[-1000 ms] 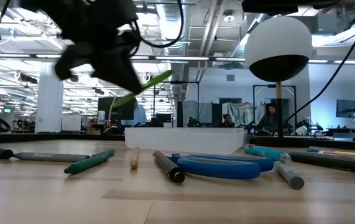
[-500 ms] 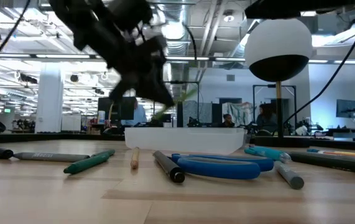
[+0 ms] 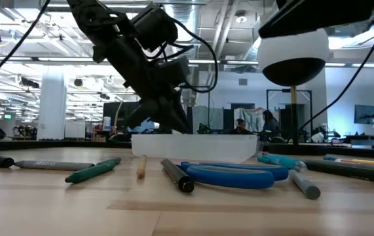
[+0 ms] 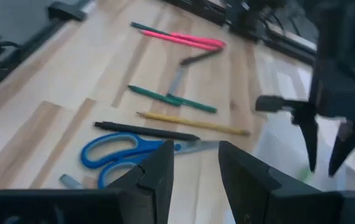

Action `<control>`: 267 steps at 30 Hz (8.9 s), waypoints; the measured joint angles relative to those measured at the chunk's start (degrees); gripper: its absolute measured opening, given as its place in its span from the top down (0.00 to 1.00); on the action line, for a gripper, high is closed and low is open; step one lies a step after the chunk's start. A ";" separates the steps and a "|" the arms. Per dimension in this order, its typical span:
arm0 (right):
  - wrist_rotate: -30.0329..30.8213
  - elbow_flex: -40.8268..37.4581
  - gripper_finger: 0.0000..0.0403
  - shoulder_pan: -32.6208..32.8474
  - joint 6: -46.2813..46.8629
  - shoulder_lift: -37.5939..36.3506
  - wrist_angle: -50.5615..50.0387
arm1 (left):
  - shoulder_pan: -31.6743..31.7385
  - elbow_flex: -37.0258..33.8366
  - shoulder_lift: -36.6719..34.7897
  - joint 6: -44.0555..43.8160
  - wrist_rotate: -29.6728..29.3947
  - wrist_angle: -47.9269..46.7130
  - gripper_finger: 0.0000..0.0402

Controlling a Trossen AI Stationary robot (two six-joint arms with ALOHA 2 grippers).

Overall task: Pick & place school supplies into a supply box
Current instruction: Put the green pen into the gray supply box, then put the yellow pen into the gray supply box, then put the black pen into the gray supply box

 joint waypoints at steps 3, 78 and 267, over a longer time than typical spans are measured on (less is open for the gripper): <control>2.57 0.00 0.70 -0.03 3.77 0.00 -3.00 | 0.04 0.11 -0.02 -0.59 -1.16 0.35 0.70; -20.57 0.39 0.95 4.20 92.30 11.61 -51.29 | -19.30 -0.42 -11.76 -30.95 -11.11 -25.66 0.61; 17.79 16.04 0.71 13.89 52.27 14.99 -48.73 | -18.14 -7.60 -11.54 -35.56 0.44 -32.97 1.00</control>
